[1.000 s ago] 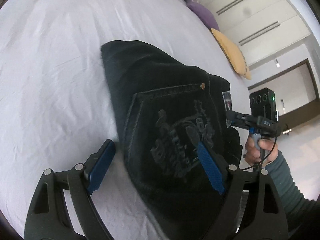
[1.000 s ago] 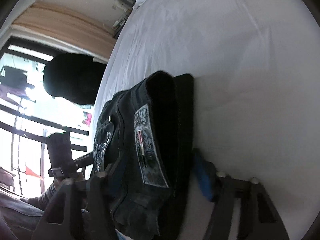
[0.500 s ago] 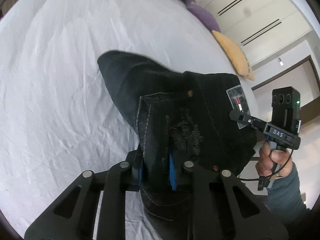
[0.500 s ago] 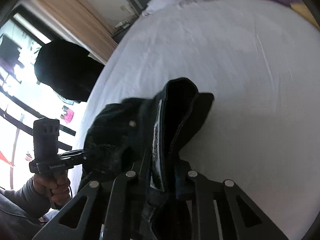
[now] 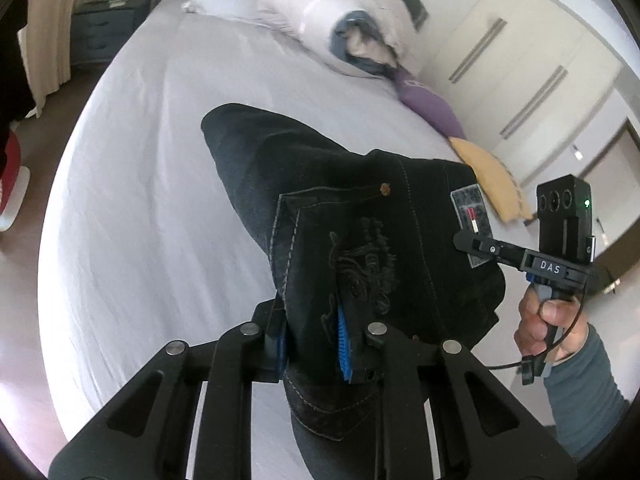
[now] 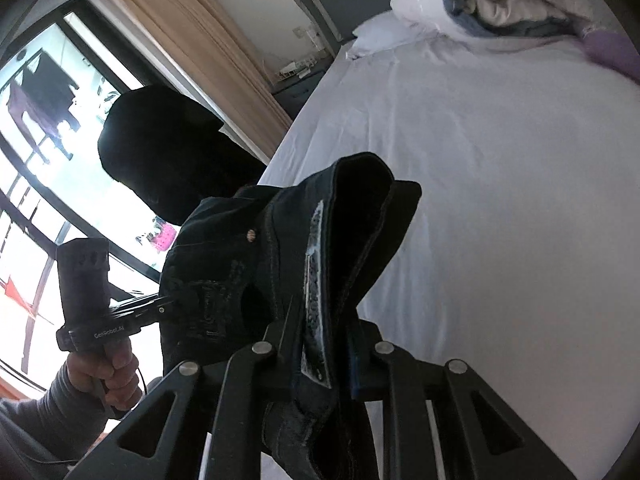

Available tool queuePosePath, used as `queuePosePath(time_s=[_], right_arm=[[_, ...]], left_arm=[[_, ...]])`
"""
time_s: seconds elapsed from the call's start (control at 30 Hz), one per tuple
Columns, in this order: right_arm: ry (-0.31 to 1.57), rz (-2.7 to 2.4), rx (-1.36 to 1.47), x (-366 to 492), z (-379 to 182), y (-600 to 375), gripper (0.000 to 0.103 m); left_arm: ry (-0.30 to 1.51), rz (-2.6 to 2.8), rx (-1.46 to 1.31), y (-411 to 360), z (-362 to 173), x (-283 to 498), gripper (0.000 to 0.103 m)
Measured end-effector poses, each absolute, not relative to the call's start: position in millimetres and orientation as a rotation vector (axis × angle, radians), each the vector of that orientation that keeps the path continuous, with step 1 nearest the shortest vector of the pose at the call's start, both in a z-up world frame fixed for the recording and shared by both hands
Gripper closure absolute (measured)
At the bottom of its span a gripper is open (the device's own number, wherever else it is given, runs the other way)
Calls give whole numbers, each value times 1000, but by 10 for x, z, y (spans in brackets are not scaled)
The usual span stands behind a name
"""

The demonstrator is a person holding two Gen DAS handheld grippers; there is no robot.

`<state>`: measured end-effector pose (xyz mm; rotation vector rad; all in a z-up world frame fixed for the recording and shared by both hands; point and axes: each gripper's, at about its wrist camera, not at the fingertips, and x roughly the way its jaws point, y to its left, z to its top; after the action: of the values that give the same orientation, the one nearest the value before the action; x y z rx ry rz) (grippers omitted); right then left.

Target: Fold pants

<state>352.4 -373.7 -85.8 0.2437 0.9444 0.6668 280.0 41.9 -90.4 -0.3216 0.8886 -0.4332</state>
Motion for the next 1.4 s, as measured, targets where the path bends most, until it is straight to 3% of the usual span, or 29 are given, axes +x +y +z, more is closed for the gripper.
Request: queuePosePath(time_s=[0.27, 0.33, 0.37, 0.43, 0.57, 0.6, 0.63, 0.7, 0.8, 0.83, 1.03, 1.23, 1.4], right_arm=[[1067, 635, 321, 4249, -1588, -3507, 83], [1090, 610, 355, 4329, -1783, -3569, 70], [1098, 603, 388, 4351, -1890, -3625, 67], [1086, 618, 451, 4342, -2021, -3719, 64], [1036, 637, 544, 4195, -2062, -3853, 53], [1026, 622, 559, 4149, -2039, -3896, 45], [999, 602, 574, 4065, -1987, -3970, 37], [949, 543, 561, 3872, -1872, -4093, 34], [868, 432, 477, 3573, -1602, -4218, 33], [820, 390, 430, 3391, -1444, -4227, 28], [477, 257, 211, 2385, -421, -4079, 0], [99, 171, 75, 1520, 570, -3763, 0], [-52, 113, 16, 908, 1170, -3647, 0]], left_arm=[[971, -395, -301, 750, -1579, 3449, 82], [985, -381, -310, 788, -1748, 3483, 73], [984, -370, -322, 823, -1823, 3478, 64], [968, -362, -350, 885, -1901, 3446, 56], [932, -358, -368, 990, -1939, 3326, 49], [918, -337, -351, 1031, -1880, 3255, 47], [887, -322, -344, 1040, -1843, 3175, 45], [786, -269, -321, 1117, -1609, 2945, 37], [573, -145, -206, 1054, -1054, 2488, 14], [469, -86, -149, 999, -843, 2245, 2], [134, 119, 69, 664, -8, 1183, 0], [-125, 274, 58, 434, 756, 273, 0], [-141, 294, 116, 309, 1155, -179, 0]])
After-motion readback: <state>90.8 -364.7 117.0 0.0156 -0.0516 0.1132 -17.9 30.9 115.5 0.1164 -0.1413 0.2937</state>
